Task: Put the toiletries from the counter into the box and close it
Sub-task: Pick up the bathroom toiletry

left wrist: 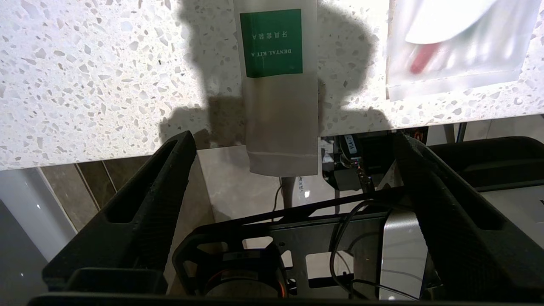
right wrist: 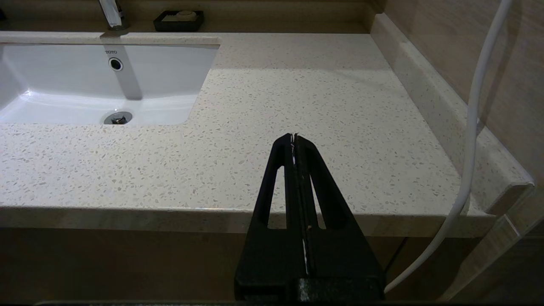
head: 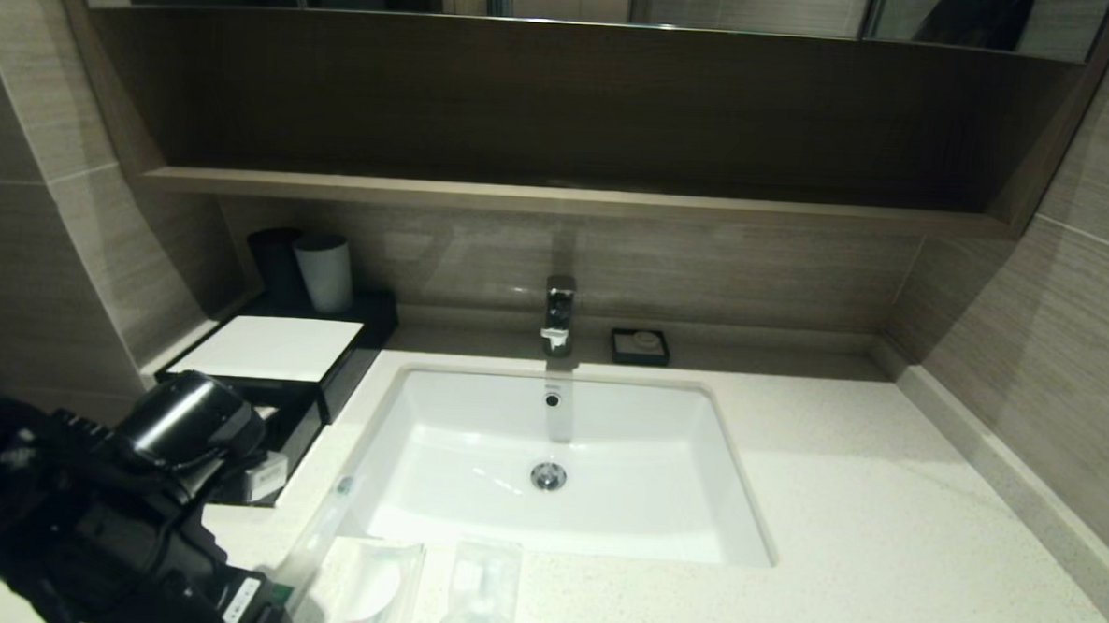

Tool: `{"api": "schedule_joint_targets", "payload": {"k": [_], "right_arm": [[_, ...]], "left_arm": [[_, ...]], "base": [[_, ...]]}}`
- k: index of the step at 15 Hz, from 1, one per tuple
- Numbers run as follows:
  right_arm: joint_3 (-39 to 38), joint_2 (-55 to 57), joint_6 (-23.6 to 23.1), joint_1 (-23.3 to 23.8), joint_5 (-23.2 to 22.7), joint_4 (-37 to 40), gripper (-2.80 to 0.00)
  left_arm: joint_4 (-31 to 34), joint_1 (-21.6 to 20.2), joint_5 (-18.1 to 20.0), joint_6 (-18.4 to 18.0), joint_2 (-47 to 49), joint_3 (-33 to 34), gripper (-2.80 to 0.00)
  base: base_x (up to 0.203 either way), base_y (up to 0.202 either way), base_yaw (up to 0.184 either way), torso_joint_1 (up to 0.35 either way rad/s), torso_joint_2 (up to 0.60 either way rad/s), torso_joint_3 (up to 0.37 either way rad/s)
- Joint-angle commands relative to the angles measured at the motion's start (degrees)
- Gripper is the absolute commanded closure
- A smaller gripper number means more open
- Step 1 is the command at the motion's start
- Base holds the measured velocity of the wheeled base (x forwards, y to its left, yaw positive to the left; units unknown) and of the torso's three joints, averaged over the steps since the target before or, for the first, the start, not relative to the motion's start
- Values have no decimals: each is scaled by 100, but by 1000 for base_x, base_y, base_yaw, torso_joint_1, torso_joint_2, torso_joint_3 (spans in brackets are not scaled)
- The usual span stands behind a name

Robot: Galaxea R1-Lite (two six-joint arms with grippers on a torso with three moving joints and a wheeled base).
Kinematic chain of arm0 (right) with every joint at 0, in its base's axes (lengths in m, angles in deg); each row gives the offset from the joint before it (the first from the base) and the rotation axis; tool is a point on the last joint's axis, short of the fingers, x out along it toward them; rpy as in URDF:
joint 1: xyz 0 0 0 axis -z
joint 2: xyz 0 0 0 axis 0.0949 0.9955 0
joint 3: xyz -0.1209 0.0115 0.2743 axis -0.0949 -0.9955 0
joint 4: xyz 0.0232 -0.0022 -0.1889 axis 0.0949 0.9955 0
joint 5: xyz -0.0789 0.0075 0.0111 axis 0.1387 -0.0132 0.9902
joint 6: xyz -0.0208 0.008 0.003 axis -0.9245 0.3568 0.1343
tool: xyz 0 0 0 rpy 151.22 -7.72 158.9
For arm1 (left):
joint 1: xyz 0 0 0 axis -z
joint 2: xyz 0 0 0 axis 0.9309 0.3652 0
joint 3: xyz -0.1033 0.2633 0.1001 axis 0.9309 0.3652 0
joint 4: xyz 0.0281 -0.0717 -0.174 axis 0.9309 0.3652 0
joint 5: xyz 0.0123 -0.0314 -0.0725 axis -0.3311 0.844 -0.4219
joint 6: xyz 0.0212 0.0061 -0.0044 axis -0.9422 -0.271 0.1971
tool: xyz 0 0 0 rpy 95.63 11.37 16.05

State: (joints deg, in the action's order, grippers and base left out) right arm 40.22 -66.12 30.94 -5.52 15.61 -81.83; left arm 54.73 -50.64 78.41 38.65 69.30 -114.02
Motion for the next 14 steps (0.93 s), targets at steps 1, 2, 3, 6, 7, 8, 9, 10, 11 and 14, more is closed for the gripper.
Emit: {"api": "schedule_joint_targets", "payload": {"k": [1,2,3,6,7,8,9,10,11,14], "right_arm": [[-9,-9,0,-1,-1,-2,0],[-9,-9,0,-9,-1,-2,0],[-9,-9,0,-1,-1,-2,0],[-9,-9,0,-1,-1,-2,0],[-9,-9,0,-3,-1,-2,0],[-9,-9,0,-1,-1,-2,0],[-9,-9,0,-1,-1,-2,0],[-9,-9,0,-1,-1,-2,0],[-9,-9,0,-1,-1,-2,0],[-9,-9,0,-1,-1,-2,0]], "left_arm": [[-22,-1,0,19,160,6,-280],[-87,-1,0,60,208,12,-280],[-110,-1,0,98,236,15,-280],[-263,-1,0,109,327,62,-280],[-356,-18,0,122,371,103,-280],[-452,-34,0,145,422,129,-280],[-514,-45,0,179,479,153,-280],[-576,-54,0,188,517,182,-280],[-631,-47,3,188,544,219,-280],[-760,-54,0,188,544,244,-280]], "base": [[0,0,0,0,0,0],[0,0,0,0,0,0],[0,0,0,0,0,0],[0,0,0,0,0,0],[0,0,0,0,0,0],[0,0,0,0,0,0],[0,0,0,0,0,0],[0,0,0,0,0,0],[0,0,0,0,0,0],[0,0,0,0,0,0]]}}
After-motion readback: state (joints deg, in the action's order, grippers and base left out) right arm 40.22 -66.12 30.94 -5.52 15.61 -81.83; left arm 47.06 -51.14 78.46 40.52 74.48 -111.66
